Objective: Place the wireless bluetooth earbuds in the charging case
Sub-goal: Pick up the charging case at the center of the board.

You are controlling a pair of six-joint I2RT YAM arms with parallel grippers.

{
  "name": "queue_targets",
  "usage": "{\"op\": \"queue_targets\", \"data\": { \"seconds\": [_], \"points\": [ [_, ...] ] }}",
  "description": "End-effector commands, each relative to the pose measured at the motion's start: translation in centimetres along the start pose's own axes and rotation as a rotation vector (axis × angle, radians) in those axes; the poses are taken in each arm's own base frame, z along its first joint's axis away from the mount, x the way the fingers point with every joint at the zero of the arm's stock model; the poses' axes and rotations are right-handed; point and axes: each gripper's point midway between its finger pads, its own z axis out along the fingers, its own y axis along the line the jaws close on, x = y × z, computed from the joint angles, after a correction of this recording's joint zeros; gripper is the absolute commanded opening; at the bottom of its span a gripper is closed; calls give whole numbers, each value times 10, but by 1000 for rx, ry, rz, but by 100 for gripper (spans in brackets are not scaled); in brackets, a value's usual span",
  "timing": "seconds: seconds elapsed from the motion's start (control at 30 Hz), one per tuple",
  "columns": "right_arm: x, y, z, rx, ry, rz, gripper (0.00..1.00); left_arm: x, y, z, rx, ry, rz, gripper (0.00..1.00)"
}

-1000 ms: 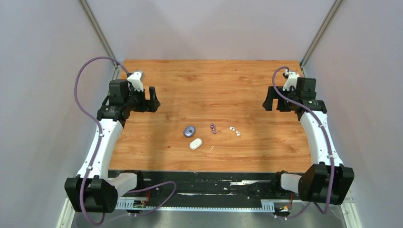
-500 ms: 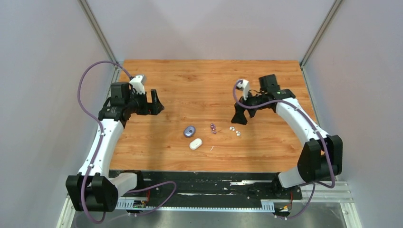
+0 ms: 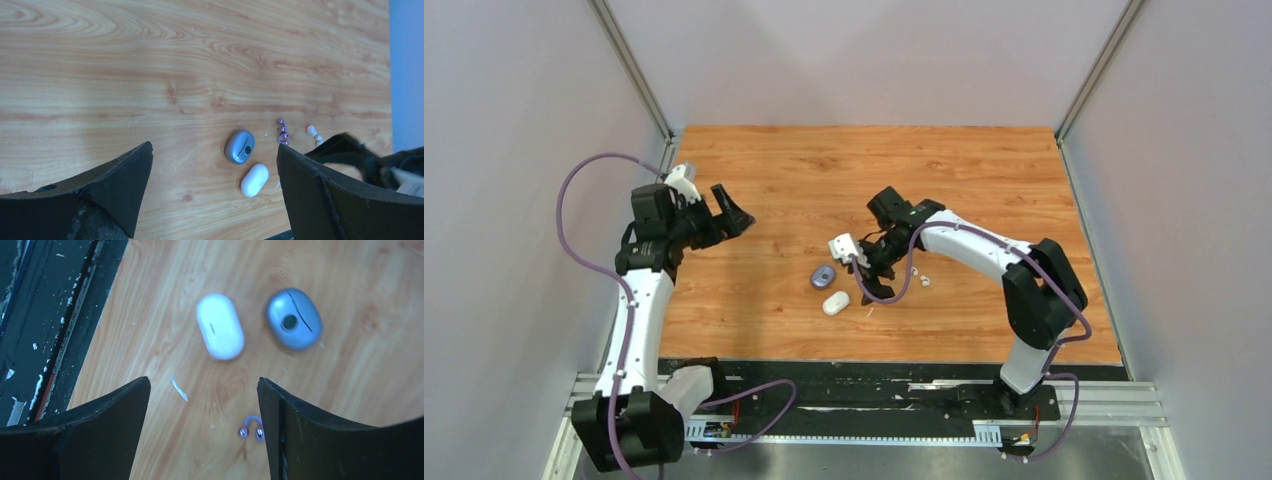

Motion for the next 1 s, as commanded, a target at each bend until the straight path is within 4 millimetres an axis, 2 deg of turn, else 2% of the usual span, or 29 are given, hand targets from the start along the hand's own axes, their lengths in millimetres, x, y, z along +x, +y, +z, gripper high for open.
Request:
{"op": "queue_targets", "data": {
  "seconds": [0.0, 0.13, 0.27, 0.63, 0.8, 0.97],
  "points": [
    [-8, 4, 31, -86, 19, -178, 78, 8, 8, -8, 11, -33, -200, 99],
    [-15, -7, 49, -85, 25, -150, 74, 10, 11, -11, 24, -56, -232, 99],
    [-13, -14, 59, -71, 44, -145, 72, 12, 10, -11, 30, -50, -233, 98],
    [5, -9, 82, -63, 82, -140, 68, 13, 10, -11, 30, -44, -244, 98],
    [11, -7, 91, -59, 100, -142, 66, 21, 13, -9, 21, -26, -270, 97],
    [7, -5, 98, -38, 113, -177, 68, 25, 15, -8, 13, -15, -278, 97]
  ]
}}
